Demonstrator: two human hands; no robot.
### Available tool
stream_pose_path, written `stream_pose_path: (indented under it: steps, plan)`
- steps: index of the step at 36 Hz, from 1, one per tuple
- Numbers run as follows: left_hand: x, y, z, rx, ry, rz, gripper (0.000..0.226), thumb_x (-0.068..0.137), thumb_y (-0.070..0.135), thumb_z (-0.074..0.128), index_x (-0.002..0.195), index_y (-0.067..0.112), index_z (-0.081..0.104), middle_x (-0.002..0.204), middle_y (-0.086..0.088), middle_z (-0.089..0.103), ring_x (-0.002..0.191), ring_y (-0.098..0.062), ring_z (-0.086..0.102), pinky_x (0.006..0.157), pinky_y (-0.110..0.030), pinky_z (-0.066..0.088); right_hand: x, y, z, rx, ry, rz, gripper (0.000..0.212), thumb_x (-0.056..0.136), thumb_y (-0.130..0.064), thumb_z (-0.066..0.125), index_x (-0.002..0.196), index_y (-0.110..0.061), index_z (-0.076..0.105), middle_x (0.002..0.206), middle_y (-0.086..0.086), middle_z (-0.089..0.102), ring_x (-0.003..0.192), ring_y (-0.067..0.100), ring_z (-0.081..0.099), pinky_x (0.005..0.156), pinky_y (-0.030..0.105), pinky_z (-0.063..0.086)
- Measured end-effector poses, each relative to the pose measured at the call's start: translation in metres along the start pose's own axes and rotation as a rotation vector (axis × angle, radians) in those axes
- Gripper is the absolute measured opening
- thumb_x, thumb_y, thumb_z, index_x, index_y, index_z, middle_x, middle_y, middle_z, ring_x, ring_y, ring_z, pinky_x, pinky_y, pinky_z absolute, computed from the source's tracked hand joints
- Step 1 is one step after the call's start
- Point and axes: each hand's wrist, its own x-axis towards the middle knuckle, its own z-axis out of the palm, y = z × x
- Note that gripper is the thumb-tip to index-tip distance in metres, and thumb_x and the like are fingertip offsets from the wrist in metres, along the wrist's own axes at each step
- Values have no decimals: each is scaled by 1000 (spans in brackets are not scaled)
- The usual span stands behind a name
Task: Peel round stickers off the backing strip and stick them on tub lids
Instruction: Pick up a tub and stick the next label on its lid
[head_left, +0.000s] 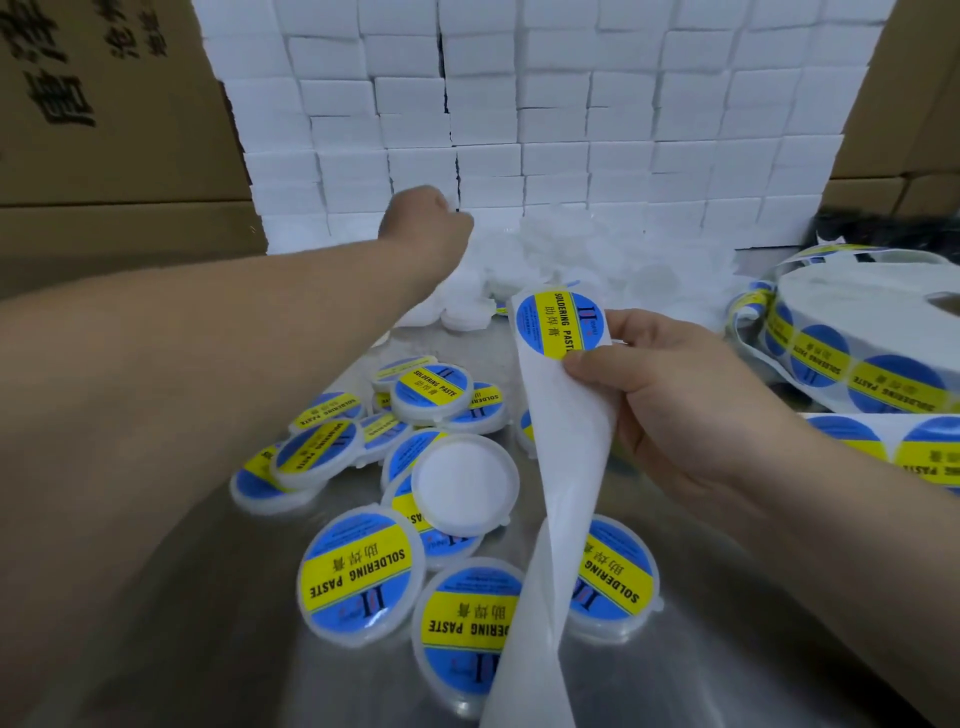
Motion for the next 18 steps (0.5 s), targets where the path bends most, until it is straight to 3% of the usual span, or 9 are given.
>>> stream_pose_path:
  steps: [3,6,8,10,12,15,18]
  plan:
    - [-27,26,-14,-307,11,-56,24,80,3,39,65,20,31,68,1,32,70,-19,37,60,-25,29,0,0,0,-26,12,-5,13,83,-1,59,88,-12,64,90,11,72,86,30,69,84,54,52]
    - [-65,44,-34,-505,-12,-49,22,82,1,38,77,22,37,80,-2,43,69,-19,45,60,-26,33,-1,-2,1,-35,27,-5,10,85,-4,58,85,-11,65,86,11,73,84,31,69,82,56,52]
    - [-95,50,-46,-436,-36,48,19,85,10,49,88,28,46,86,4,53,61,-7,50,50,-15,39,-3,-2,1,-73,36,-19,9,86,-8,59,85,-13,65,86,11,73,83,33,69,82,55,53]
    - [-123,50,-54,-283,-70,214,15,84,21,57,86,35,53,85,8,57,52,2,46,43,-9,36,-5,-4,3,-106,44,-41,9,86,-11,59,82,-14,66,84,11,73,82,33,69,81,54,53]
    - [-145,45,-56,-90,-114,333,10,83,28,59,81,38,57,91,9,59,62,3,47,52,-8,35,-7,-5,5,-127,41,-69,12,87,-13,59,78,-14,67,81,12,73,79,32,69,79,55,54]
    - [-164,32,-50,73,-137,385,16,85,27,56,95,38,63,101,8,55,87,-2,47,72,-15,35,-12,-7,7,-160,13,-114,15,88,-15,58,75,-13,66,80,16,71,71,31,65,70,53,53]
    - [-170,21,-48,135,-170,387,26,87,23,54,110,34,63,106,6,53,95,0,42,72,-8,29,-15,-9,7,-184,-42,-123,16,88,-19,58,80,-7,66,83,21,69,75,38,65,72,53,52]
